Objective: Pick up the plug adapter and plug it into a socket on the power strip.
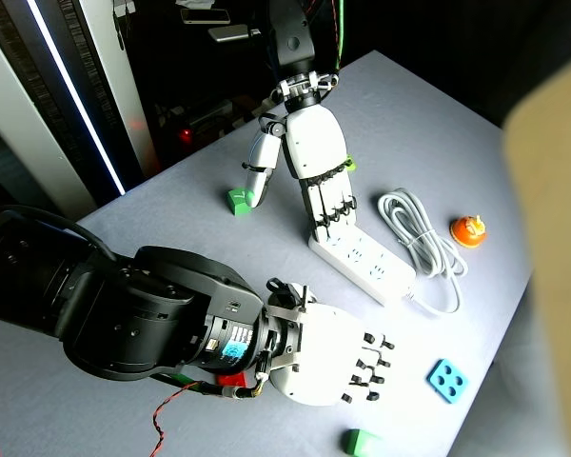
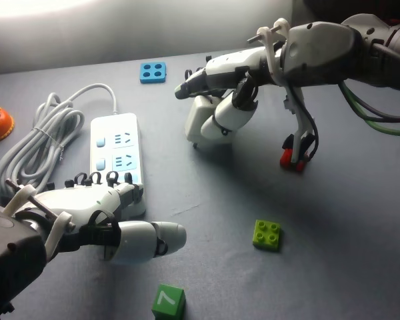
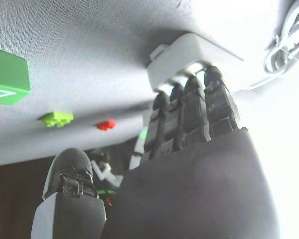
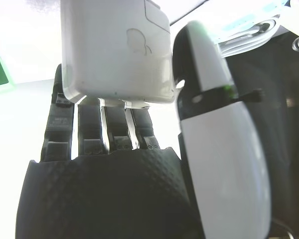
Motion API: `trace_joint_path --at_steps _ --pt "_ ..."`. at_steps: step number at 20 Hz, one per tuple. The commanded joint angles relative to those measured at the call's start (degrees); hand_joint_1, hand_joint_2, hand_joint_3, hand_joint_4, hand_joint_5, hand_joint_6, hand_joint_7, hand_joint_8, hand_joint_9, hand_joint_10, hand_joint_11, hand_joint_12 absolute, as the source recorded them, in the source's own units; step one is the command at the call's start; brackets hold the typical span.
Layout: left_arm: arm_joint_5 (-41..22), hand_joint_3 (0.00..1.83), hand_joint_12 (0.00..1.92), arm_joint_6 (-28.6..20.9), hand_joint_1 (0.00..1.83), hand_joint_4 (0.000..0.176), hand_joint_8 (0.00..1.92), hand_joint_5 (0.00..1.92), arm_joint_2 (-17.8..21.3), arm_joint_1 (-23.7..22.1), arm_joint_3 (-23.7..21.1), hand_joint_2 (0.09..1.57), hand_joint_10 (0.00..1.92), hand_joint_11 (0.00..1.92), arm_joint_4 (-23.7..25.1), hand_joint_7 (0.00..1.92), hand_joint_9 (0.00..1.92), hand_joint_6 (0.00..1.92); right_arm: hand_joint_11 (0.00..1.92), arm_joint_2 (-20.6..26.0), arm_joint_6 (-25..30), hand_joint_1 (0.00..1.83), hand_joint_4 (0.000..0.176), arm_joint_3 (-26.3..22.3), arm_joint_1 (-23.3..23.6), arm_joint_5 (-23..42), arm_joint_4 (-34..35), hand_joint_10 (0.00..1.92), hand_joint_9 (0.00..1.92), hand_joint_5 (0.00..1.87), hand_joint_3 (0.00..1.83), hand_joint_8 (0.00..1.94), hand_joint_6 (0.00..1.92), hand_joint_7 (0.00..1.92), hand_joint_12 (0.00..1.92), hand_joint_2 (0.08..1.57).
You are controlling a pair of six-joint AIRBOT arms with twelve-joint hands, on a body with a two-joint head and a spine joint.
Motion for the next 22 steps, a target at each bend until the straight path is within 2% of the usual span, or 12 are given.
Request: trace_joint_path --at_steps 1,6,7,8,9,10,11,12,13,18,22 --pt "-0.5 0.0 0.02 -0.2 0.0 0.0 0.0 0.09 -0.1 -0.2 0.3 1.15 0.01 0.02 0.9 0.06 0.04 0.01 0.01 0.3 0.4 1.05 0.0 0.2 1.2 4.2 1.1 0.02 0.36 0.39 0.0 0.01 0.02 0.36 0.98 1.22" --pt "-0.5 0.0 0.02 -0.2 0.0 0.0 0.0 0.06 -0.1 -0.2 0.3 1.16 0.0 0.01 0.9 0.05 0.02 0.0 0.4 0.3 0.4 1.16 0.0 0.3 1.4 4.2 1.1 0.05 0.81 0.76 0.0 0.02 0.02 0.8 1.21 1.18" --pt "-0.5 0.0 0.01 -0.2 0.0 0.0 0.0 0.06 -0.1 -0.2 0.4 1.16 0.0 0.0 0.9 0.04 0.01 0.0 0.51 0.2 0.4 1.12 0.0 0.3 1.4 4.3 1.1 0.07 0.9 0.78 0.03 0.05 1.01 0.88 1.22 1.19" --pt "-0.4 0.0 0.02 -0.2 0.0 0.0 0.0 0.06 -0.1 -0.1 0.4 1.16 0.0 0.01 0.9 0.05 0.02 0.0 0.55 0.2 0.4 1.17 0.0 0.3 1.4 4.3 1.1 0.11 0.99 0.78 0.0 0.97 1.19 0.88 1.31 1.2" --pt "-0.4 0.0 0.02 -0.2 0.0 0.0 0.0 0.06 -0.1 -0.1 0.4 1.16 0.0 0.01 0.9 0.05 0.02 0.0 0.56 0.2 0.4 1.18 0.0 0.3 1.4 4.3 1.1 0.24 1.0 0.76 0.0 1.2 1.24 0.87 1.4 1.2" --pt "-0.4 0.0 0.02 -0.2 0.0 0.0 0.01 0.08 -0.1 -0.1 0.3 1.16 0.01 0.01 0.9 0.06 0.04 0.01 0.59 0.2 0.4 1.32 0.0 0.3 1.4 4.4 1.1 1.18 0.88 0.77 0.0 1.15 1.12 0.89 1.52 1.18" --pt "-0.4 0.0 0.0 -0.2 0.0 0.0 0.0 0.07 -0.1 -0.1 0.3 1.16 0.0 0.0 0.9 0.05 0.03 0.0 0.6 0.2 0.4 1.35 0.0 0.3 1.4 4.4 1.1 1.4 0.84 0.75 0.0 1.17 1.11 0.88 1.59 1.18" --pt "-0.4 0.0 0.0 -0.2 0.0 0.0 0.0 0.06 -0.1 -0.1 0.3 1.16 0.0 0.0 0.9 0.04 0.02 0.0 0.58 0.2 0.4 1.24 0.0 0.3 1.4 4.5 1.1 1.27 0.79 0.77 0.0 1.25 1.13 0.92 1.69 1.19" --pt "-0.4 0.0 0.0 -0.2 0.0 0.0 0.0 0.06 -0.1 -0.2 0.3 1.16 0.0 0.0 0.8 0.04 0.02 0.0 0.58 0.2 0.3 1.22 0.0 0.3 1.5 4.5 1.0 1.2 0.79 0.78 0.0 1.26 1.13 0.92 1.72 1.19" --pt "-0.4 0.0 0.0 -0.2 0.0 0.0 0.0 0.06 -0.1 -0.4 0.4 1.17 0.0 0.0 0.8 0.04 0.01 0.01 0.61 0.2 0.1 1.23 0.0 0.3 2.3 5.7 -0.1 1.17 0.83 0.84 0.0 1.2 1.06 0.97 1.72 1.16" --pt "-0.3 0.0 0.0 -0.2 0.0 0.0 0.01 0.08 -0.1 -0.6 0.5 1.16 0.01 0.0 0.8 0.06 0.03 0.01 0.59 0.2 -0.7 1.22 0.0 0.2 3.7 8.1 -3.9 1.16 0.82 0.81 0.0 1.23 1.11 0.94 1.72 1.17"
